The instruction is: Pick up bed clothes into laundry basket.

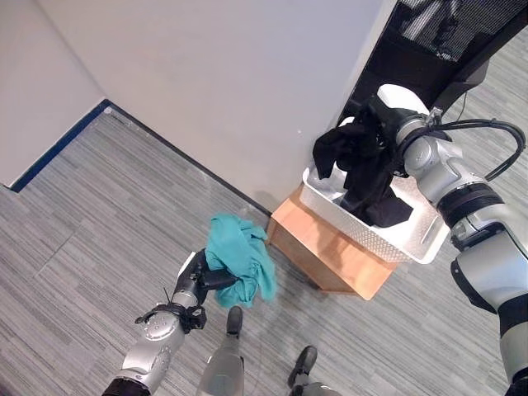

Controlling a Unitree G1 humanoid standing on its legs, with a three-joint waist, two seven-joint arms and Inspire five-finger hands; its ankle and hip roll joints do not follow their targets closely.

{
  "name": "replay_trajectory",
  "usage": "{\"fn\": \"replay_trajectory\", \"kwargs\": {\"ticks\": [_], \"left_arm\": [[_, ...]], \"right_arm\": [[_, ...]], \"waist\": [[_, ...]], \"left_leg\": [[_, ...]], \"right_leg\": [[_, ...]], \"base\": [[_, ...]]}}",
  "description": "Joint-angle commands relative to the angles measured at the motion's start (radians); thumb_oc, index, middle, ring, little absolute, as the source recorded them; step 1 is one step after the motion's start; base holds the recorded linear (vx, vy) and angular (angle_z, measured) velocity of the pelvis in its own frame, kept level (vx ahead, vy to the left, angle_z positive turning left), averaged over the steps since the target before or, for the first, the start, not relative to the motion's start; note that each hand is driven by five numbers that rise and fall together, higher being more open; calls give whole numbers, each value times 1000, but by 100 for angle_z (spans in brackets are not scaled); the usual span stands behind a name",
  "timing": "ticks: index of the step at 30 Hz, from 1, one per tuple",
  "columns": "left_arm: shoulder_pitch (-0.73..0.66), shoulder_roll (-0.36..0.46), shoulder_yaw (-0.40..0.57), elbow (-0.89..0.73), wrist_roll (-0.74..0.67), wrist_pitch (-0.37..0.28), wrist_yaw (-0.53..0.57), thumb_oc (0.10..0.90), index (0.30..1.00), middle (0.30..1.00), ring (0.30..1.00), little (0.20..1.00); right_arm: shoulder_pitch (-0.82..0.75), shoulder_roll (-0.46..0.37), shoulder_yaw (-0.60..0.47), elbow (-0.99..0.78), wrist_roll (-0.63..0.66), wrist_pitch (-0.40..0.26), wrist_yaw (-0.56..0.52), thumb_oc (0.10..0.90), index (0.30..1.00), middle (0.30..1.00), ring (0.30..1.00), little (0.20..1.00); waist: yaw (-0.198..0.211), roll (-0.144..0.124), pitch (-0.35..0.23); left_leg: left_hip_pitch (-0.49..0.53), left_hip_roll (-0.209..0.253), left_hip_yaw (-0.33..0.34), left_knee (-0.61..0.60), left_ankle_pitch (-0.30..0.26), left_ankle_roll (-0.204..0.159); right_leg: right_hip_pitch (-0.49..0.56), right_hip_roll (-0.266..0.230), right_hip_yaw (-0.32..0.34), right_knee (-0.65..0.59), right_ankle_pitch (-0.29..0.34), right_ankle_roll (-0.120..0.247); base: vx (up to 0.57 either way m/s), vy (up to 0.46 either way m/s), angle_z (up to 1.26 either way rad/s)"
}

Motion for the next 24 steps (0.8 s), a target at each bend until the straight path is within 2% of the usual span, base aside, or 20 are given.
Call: {"fn": "replay_trajectory", "kwargs": {"ticks": [1,10,11,16,24], "left_arm": [[-22,1,-28,-146,-19,-103,-24,400,300,300,300,300],[-38,-2,-36,-146,-16,-104,-22,400,300,300,300,300],[-39,-2,-36,-147,-16,-103,-22,400,300,300,300,300],[-39,1,-32,-142,-16,-99,-26,400,300,300,300,300],[-27,5,-23,-143,-23,-95,-24,400,300,300,300,300]], "right_arm": [[-169,-101,50,39,4,-8,-80,400,300,300,300,300],[-158,-110,49,46,12,-8,-66,400,300,300,300,300],[-152,-100,46,45,43,-11,-45,800,900,900,900,900],[-184,-83,56,101,87,-8,-28,800,900,900,900,900],[-251,-105,71,123,118,-5,-37,800,900,900,900,900]], "waist": [[-4,-14,-44],[-20,-10,-41],[-21,-11,-40],[-23,-14,-41],[-28,-30,-53]], "left_leg": [[-14,-25,2,-6,-6,-25],[-18,-27,10,-10,-5,-23],[-19,-27,11,-11,-4,-24],[-25,-28,13,-11,-4,-24],[-27,-29,15,-11,-9,-25]], "right_leg": [[64,-26,-4,25,-35,90],[56,-28,3,19,-23,93],[54,-28,4,19,-19,94],[51,-26,5,15,-13,95],[52,-25,8,11,-5,100]], "base": [[0,7,-6],[0,-7,-10],[10,-13,-7],[4,-2,-1],[6,-3,1]]}}
